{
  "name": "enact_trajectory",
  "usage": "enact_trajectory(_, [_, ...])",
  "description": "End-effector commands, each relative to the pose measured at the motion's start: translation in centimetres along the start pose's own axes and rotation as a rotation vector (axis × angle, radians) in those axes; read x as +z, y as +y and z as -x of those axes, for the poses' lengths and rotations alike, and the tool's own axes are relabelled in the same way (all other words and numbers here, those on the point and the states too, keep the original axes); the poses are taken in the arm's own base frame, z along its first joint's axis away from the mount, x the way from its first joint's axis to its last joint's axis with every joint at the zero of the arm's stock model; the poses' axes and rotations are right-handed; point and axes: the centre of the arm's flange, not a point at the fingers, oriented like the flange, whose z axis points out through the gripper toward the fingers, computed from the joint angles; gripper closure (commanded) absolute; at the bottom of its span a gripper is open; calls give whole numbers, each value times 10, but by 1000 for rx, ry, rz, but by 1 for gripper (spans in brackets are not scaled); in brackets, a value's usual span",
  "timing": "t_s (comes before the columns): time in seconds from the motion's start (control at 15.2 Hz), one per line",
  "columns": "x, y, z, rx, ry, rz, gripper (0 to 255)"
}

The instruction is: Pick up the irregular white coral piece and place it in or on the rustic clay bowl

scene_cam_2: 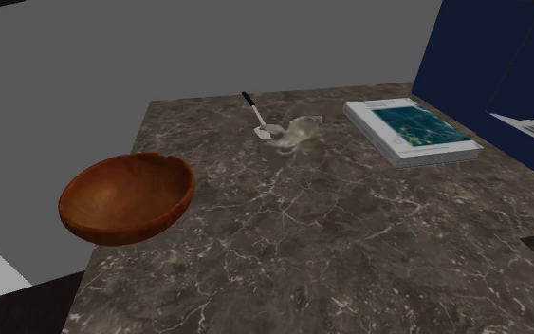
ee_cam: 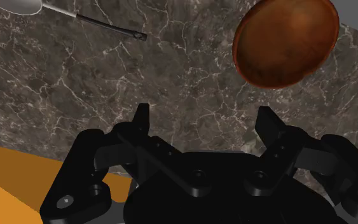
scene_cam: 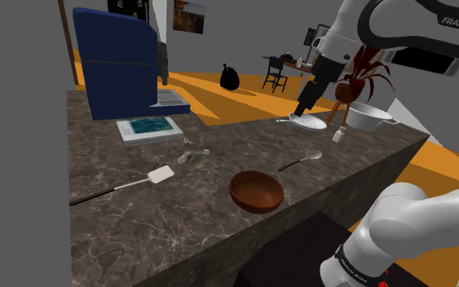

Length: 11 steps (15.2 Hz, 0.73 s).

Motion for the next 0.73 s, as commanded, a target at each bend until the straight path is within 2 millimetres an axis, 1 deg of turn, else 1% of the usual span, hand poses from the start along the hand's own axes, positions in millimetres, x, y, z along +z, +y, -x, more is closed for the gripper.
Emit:
enact_trajectory(0.0, [0, 0, 0, 0, 0, 0, 0])
enact_trajectory(0.66, [87, -41, -96, -106, -47, -30, 0])
